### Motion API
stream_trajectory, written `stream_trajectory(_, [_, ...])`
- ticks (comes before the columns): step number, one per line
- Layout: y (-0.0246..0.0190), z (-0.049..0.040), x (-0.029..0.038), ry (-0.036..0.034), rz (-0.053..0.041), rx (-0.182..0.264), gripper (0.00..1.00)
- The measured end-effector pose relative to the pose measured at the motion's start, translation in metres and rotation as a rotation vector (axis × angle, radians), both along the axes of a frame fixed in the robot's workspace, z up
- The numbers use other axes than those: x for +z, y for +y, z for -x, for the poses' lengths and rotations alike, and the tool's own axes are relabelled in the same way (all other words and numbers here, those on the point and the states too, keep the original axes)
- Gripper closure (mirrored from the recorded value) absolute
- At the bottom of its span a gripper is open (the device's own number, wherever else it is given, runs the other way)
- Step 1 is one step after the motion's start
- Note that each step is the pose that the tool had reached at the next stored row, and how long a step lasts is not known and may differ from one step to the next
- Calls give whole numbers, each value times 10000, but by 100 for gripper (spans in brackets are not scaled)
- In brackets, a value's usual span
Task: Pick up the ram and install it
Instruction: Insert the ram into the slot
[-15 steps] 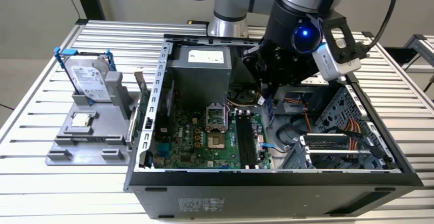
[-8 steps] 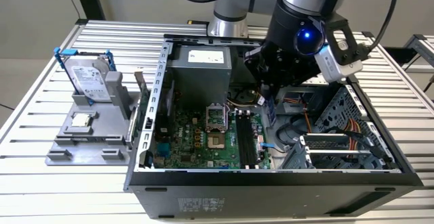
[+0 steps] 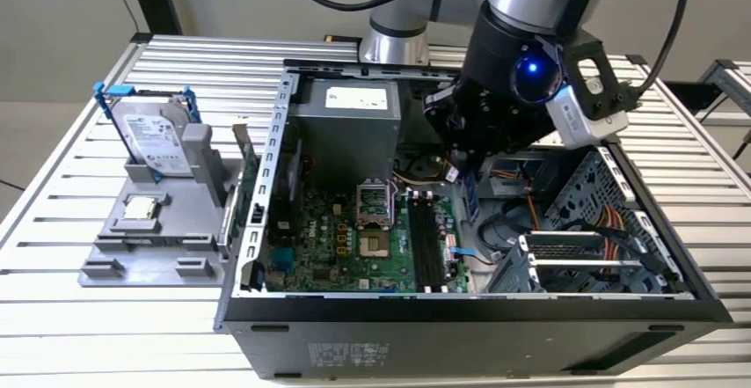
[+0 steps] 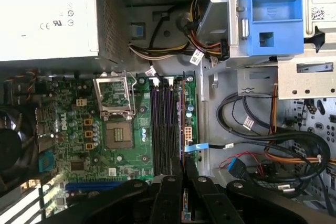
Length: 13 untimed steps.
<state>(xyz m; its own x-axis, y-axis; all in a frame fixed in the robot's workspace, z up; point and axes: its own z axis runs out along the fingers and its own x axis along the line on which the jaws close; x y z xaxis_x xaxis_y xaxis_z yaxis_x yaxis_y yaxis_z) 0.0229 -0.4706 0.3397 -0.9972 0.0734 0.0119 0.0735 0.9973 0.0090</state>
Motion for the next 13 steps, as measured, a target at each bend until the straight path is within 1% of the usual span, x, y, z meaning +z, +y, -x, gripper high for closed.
stream_trajectory(7, [-13,-2,-63,0,1,6,100])
stream_trajectory(13, [-20,-3,-100,0,41,14,100])
